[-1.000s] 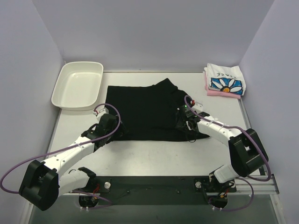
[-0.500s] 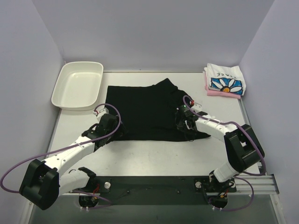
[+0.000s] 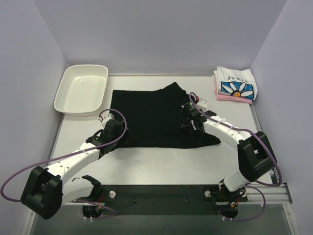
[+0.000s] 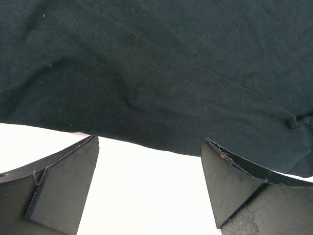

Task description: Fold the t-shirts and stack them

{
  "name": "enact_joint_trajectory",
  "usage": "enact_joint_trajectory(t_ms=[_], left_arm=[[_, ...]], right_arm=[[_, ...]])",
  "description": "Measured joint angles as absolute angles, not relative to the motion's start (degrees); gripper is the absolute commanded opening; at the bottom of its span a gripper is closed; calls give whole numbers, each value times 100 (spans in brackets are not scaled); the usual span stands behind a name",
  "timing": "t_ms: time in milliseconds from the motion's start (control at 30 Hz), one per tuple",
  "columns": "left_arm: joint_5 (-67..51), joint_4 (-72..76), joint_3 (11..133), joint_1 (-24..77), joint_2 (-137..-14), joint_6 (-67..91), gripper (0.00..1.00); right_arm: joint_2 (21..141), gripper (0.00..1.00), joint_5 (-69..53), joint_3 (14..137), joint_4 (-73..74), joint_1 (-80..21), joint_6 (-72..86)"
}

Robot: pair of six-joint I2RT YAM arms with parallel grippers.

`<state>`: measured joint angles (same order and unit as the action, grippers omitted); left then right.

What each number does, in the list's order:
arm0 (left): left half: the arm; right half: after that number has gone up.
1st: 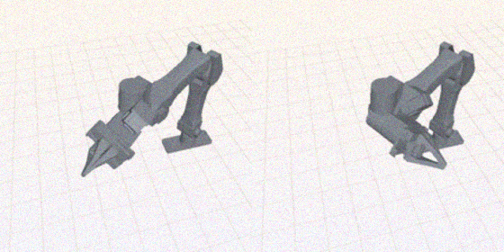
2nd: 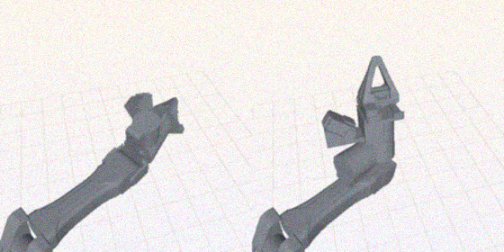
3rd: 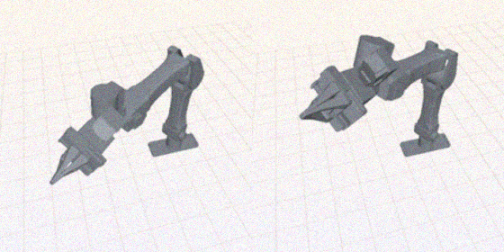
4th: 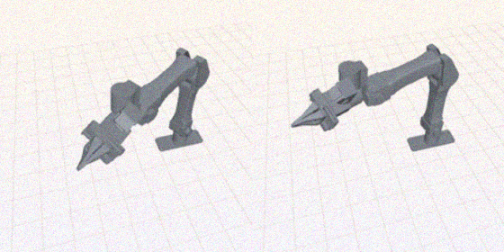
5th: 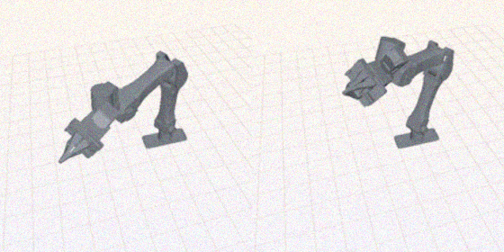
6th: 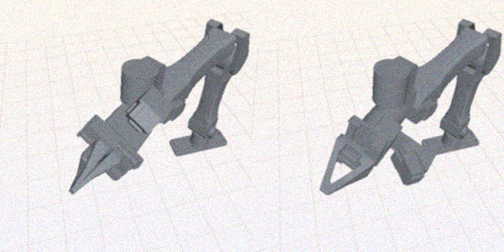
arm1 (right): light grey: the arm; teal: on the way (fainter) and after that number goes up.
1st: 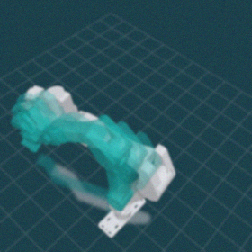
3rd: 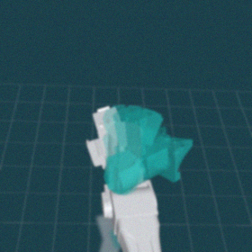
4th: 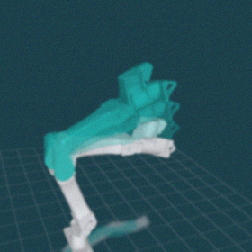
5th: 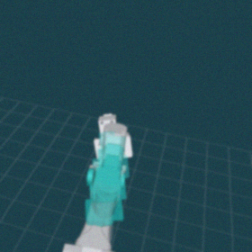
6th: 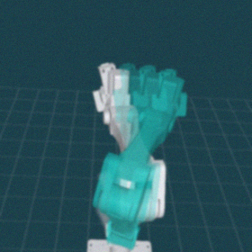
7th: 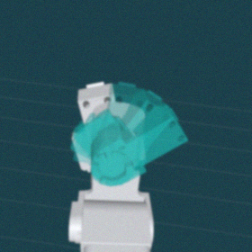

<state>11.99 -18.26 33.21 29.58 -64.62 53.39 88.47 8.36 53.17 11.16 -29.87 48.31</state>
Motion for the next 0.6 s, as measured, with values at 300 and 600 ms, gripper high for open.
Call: enact_joint_trajectory(t_ms=[300, 600], left_arm=[[1201, -1828, 3321, 2958, -6462, 5339, 95], [1201, -1839, 3321, 2956, -6442, 5336, 95]], right_arm=[[9172, 0, 816, 6460, 1076, -3087, 4541], [10468, 8, 740, 7096, 939, -3085, 4379]])
